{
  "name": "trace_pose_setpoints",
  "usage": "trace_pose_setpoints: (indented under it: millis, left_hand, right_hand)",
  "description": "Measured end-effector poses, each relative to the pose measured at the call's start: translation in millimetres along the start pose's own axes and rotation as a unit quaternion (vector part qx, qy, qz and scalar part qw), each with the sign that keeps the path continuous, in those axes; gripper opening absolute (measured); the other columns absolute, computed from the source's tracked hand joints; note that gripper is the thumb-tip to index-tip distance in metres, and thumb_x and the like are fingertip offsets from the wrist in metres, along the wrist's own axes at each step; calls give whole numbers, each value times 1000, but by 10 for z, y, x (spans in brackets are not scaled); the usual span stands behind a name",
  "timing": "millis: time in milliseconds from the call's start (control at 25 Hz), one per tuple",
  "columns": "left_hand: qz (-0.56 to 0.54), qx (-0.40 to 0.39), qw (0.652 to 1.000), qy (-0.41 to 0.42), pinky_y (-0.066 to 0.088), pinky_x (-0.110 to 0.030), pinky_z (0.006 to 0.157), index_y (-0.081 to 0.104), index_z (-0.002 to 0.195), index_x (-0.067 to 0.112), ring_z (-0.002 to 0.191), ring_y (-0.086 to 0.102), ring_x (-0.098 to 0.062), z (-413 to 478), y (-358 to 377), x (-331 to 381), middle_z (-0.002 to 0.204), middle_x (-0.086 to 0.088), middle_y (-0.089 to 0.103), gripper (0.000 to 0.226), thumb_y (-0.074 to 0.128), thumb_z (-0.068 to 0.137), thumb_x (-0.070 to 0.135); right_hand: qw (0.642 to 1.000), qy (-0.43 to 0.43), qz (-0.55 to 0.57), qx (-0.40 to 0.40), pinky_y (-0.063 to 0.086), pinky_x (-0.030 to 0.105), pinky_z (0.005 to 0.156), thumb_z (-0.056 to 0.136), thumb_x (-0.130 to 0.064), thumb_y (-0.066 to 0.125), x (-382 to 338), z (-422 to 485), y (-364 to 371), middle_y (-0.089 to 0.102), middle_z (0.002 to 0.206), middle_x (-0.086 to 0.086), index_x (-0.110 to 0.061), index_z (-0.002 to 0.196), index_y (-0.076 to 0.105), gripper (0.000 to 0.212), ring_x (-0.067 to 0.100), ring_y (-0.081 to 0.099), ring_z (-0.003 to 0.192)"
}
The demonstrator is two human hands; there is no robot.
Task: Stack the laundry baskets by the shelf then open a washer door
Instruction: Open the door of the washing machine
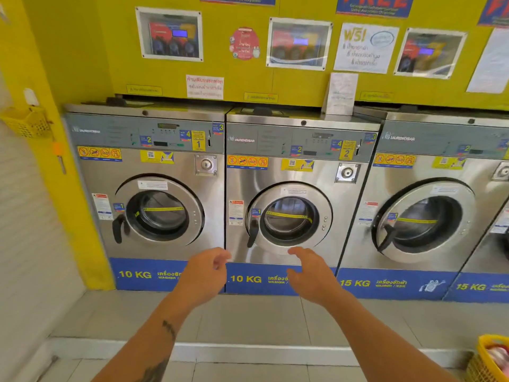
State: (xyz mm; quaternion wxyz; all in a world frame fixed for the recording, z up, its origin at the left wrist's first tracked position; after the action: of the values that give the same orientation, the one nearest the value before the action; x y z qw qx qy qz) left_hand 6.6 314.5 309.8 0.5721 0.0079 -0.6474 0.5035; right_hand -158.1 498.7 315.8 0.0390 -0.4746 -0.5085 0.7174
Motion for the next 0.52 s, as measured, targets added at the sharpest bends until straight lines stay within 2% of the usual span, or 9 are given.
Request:
trace_pose_setpoints:
  millis: [80,160,240,360,520]
  left_hand:
    - [-13,-11,1000,-2,49,-22,65,67,112,25,88,64,-12,608,102,-172,107,5,67,26,50,94,16]
    - [-9,-24,1000,-3,46,-20,65,67,112,24,75,60,-8,1162,161,-272,107,4,67,27,48,95,15]
    - [-14,-42,999,-3,49,-23,70,66,114,25,79,59,-10,1679,211,-320,112,3,67,29,47,95,13]
    - [-19,-57,998,-12,45,-18,70,65,114,26,86,60,-11,2331,344,-414,113,2,66,30,46,94,11]
    - [-13,-5,999,-30,49,-27,83,66,109,28,96,61,-14,3207,677,-601,112,1,67,30,48,92,10]
  right_hand:
    - [1000,10,-4,-3,51,42,94,88,-26,57,42,551,154,46,141,0,-26,138,44,52,26,56,116]
    - [1000,17,-18,4,47,40,98,89,-26,57,74,1031,256,46,143,2,-24,139,44,52,24,51,123]
    - [999,29,-25,10,46,39,100,90,-28,57,111,1501,318,46,143,3,-22,140,42,52,24,50,124]
    - [999,40,-29,3,46,38,99,91,-29,57,190,2108,442,49,141,5,-22,141,42,52,26,51,122]
    - [999,35,-27,-15,42,31,90,91,-26,58,434,3055,732,53,131,8,-22,136,41,48,27,53,115]
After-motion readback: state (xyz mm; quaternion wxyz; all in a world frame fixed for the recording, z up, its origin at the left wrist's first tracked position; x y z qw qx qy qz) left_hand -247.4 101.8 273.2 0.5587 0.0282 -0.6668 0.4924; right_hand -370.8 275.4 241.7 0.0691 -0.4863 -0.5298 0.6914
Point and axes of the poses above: each hand's wrist, its own z-axis towards the middle knuckle, its own y-axis out of the palm, x = y × z, the point moved 3 cm from there along z, towards the middle knuckle
